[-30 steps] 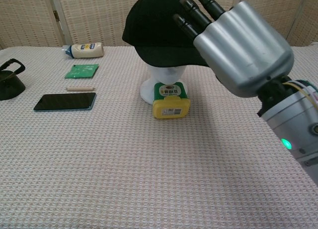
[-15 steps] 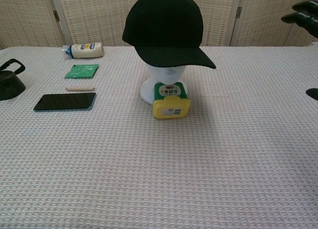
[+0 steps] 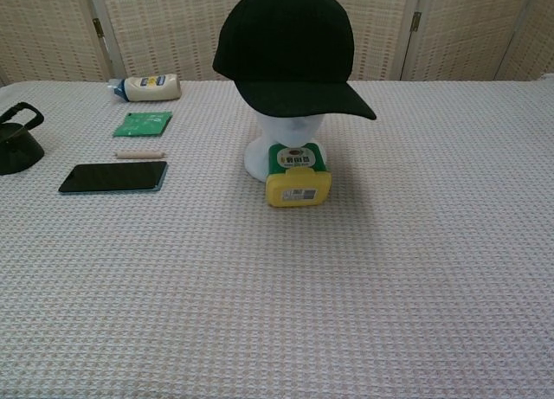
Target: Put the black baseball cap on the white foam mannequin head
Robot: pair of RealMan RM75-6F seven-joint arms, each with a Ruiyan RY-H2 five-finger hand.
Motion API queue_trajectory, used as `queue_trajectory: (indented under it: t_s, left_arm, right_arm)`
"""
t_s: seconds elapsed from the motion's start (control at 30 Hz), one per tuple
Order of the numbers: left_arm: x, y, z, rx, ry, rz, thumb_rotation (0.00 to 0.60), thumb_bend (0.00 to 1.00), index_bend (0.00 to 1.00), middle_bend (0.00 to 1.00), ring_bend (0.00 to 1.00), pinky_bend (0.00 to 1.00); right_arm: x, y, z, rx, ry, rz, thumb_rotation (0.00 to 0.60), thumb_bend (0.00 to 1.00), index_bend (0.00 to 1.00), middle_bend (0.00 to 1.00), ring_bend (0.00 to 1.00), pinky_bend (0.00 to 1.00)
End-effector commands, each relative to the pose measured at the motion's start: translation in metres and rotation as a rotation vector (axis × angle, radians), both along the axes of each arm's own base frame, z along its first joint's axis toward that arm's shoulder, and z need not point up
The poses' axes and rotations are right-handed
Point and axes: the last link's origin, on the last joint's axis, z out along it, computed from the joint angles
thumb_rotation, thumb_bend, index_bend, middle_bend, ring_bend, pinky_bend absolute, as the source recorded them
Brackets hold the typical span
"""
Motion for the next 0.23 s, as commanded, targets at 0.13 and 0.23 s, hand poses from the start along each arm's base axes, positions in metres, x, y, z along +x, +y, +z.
queue_trajectory:
  t_s: [0.13, 0.23]
  left_arm:
    - [0.0032, -0.0008, -0.0104, -0.009, 0.005, 0.005, 0.600, 0.25, 0.05, 0.00, 0.01, 0.18]
    - [0.0024, -0.0024, -0.0069, 0.009, -0.001, 0.006, 0.600, 0.25, 0.05, 0.00, 0.01, 0.18]
  right_arm:
    - [-0.0088, 0.0177, 0.0208, 0.034, -0.036, 0.029, 0.600, 0.15, 0.00, 0.00, 0.00, 0.00]
    - [-0.0089, 0.0181, 0.0185, 0.038, -0.012, 0.022, 0.600, 0.15, 0.00, 0.00, 0.00, 0.00]
